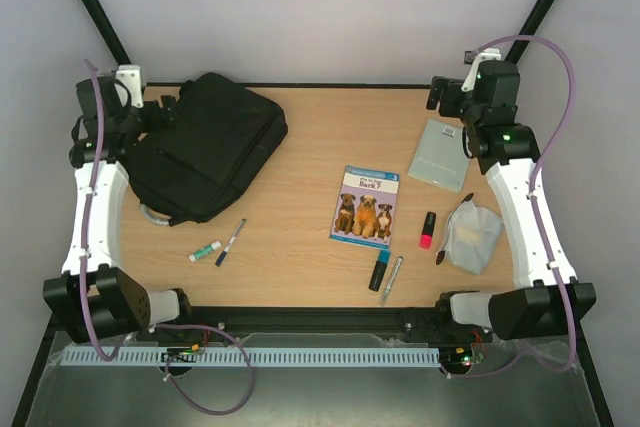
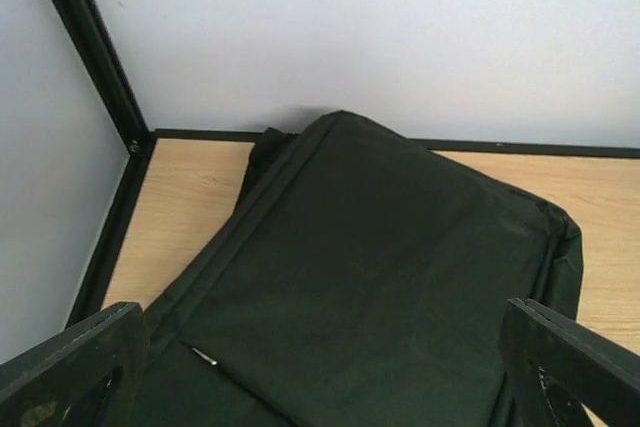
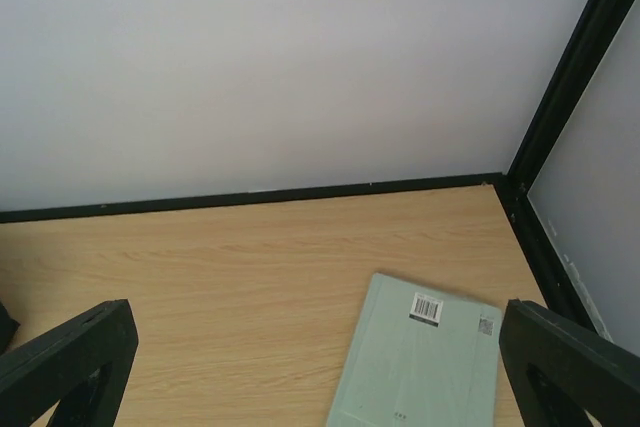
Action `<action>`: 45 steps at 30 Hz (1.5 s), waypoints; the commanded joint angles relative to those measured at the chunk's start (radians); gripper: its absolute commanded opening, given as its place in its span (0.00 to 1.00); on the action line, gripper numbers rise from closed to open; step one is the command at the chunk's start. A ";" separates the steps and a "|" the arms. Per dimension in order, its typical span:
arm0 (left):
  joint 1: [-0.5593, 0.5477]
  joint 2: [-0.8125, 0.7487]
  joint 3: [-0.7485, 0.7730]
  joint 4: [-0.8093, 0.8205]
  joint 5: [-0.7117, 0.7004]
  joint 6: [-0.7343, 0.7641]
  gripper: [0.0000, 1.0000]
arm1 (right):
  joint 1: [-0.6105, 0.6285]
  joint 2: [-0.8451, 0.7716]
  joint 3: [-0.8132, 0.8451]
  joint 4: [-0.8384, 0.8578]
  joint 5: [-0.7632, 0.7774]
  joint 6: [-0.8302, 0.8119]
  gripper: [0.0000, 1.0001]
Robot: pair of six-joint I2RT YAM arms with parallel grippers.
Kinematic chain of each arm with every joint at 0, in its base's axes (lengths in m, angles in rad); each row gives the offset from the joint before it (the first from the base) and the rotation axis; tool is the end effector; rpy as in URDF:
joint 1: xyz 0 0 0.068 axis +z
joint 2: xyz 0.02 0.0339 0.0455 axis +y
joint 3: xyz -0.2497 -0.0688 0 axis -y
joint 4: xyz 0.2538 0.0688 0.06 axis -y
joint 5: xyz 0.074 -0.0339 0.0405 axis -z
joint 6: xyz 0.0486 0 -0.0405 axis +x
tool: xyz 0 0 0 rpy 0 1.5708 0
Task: Pack the student bag
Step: Move the student bag to the center of the board.
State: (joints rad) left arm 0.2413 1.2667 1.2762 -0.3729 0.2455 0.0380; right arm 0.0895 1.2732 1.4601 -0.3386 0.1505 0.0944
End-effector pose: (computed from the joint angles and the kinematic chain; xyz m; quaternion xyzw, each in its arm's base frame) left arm 0.3055 0.0630 0.3711 -0.0138 0.8199 -0.0214 0.5720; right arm 0.3051 0.0201 0.4399 0.0508 0.7564 0.0029 0.6521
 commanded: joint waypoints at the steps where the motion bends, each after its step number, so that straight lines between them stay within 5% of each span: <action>1: -0.053 0.053 0.034 0.009 -0.030 0.020 0.99 | -0.011 0.041 -0.022 0.002 -0.003 -0.005 0.99; 9: -0.156 0.164 0.030 0.022 -0.082 0.180 0.96 | -0.026 0.151 -0.016 -0.046 -0.121 -0.087 0.99; 14: -0.100 0.334 0.162 -0.050 -0.039 0.213 0.95 | -0.008 0.253 0.013 -0.072 -0.275 -0.129 0.91; 20: 0.031 0.644 0.495 -0.251 0.109 0.096 0.99 | 0.100 0.395 0.075 -0.119 -0.371 -0.180 0.85; 26: 0.114 0.784 0.585 -0.278 0.022 0.010 0.99 | 0.262 0.519 0.120 -0.158 -0.450 -0.228 0.82; 32: 0.218 0.852 0.554 -0.312 -0.010 -0.016 0.99 | 0.384 0.589 0.146 -0.163 -0.505 -0.235 0.81; 45: 0.371 0.869 0.293 -0.262 0.202 0.068 0.99 | 0.463 0.603 0.094 -0.187 -0.544 -0.236 0.82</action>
State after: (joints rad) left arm 0.6147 2.1559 1.6398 -0.6304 0.3458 0.0704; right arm 0.5476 1.8668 1.5696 -0.4740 -0.3668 -0.1429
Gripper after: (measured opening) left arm 0.992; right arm 0.823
